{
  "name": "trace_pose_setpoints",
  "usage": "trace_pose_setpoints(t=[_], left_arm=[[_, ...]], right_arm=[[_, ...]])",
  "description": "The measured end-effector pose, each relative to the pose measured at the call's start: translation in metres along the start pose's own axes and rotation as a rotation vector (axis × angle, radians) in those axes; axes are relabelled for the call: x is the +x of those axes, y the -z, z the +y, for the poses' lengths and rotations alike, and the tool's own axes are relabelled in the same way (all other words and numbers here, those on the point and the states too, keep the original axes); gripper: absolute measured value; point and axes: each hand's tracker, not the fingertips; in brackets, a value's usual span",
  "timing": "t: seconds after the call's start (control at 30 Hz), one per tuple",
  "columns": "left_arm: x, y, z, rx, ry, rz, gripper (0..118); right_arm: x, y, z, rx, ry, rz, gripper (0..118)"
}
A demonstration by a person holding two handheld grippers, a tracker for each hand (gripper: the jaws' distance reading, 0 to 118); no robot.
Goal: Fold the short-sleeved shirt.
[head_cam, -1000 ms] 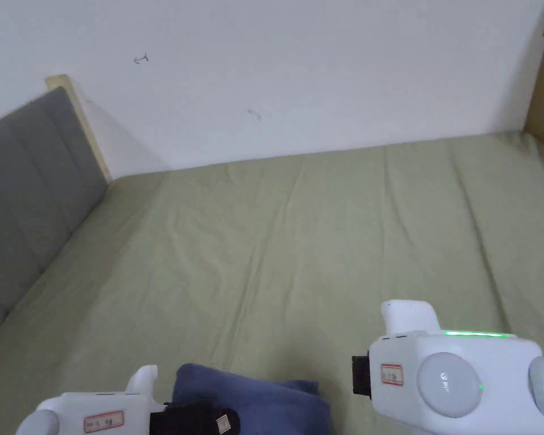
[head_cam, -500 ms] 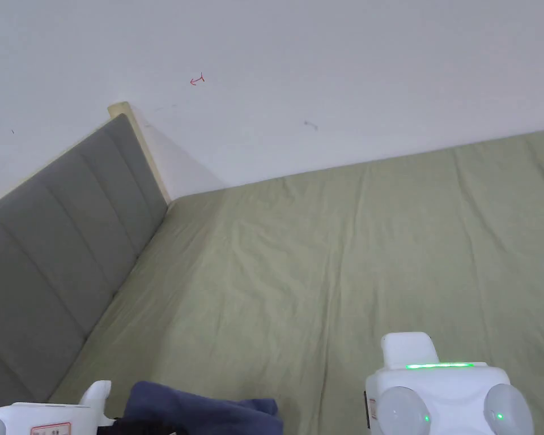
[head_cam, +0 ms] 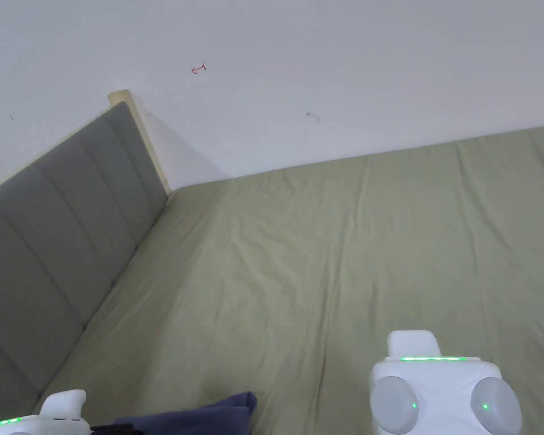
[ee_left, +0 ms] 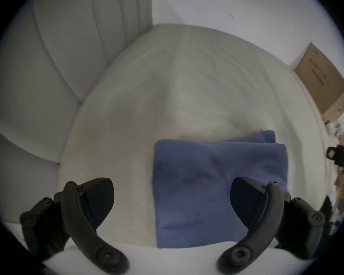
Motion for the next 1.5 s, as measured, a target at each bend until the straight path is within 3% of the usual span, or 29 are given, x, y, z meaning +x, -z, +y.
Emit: trace_pose_setpoints(t=[0.13,0.2,0.23,0.3,0.33,0.57,0.77,1.03,1.23,1.4,1.47,1.5], left_arm=[[0.048,-0.027,-0.008,0.010,0.215,0.210,113],[0.072,-0.043,-0.015,0.068,0.251,0.159,107],[0.088,-0.051,-0.017,0.090,0.249,0.117,78],[0.117,-0.058,-0.023,0.082,0.211,0.061,11],[0.136,-0.063,-0.025,0.098,0.186,0.070,3],[0.248,-0.092,-0.028,0.234,-0.026,-0.075,3],[0.349,-0.138,-0.028,0.371,0.006,-0.134,3],[0.449,-0.219,-0.026,0.611,0.069,-0.221,3],[0.479,-0.271,-0.033,0.904,0.056,-0.173,3],[0.478,-0.296,-0.034,1.031,-0.009,-0.151,3],[0.475,-0.304,-0.031,1.048,-0.003,-0.148,11],[0.475,-0.309,-0.030,1.062,-0.001,-0.140,25]], right_arm=[[0.010,-0.007,-0.003,0.004,0.011,0.000,4],[0.015,-0.010,-0.006,0.003,0.009,0.004,4],[0.019,-0.012,-0.007,0.002,0.007,0.006,4],[0.027,-0.016,-0.010,0.001,0.012,0.008,4],[0.035,-0.020,-0.012,0.001,0.016,0.010,4],[0.098,-0.047,-0.015,0.051,0.024,0.020,4],[0.177,-0.089,-0.012,0.185,0.088,-0.004,4],[0.259,-0.157,-0.001,0.407,0.075,0.009,4],[0.286,-0.207,0.010,0.663,0.023,-0.059,4],[0.290,-0.240,0.022,0.825,-0.028,-0.012,4],[0.288,-0.252,0.026,0.895,-0.029,-0.023,15],[0.287,-0.260,0.027,0.932,-0.032,-0.028,28]])
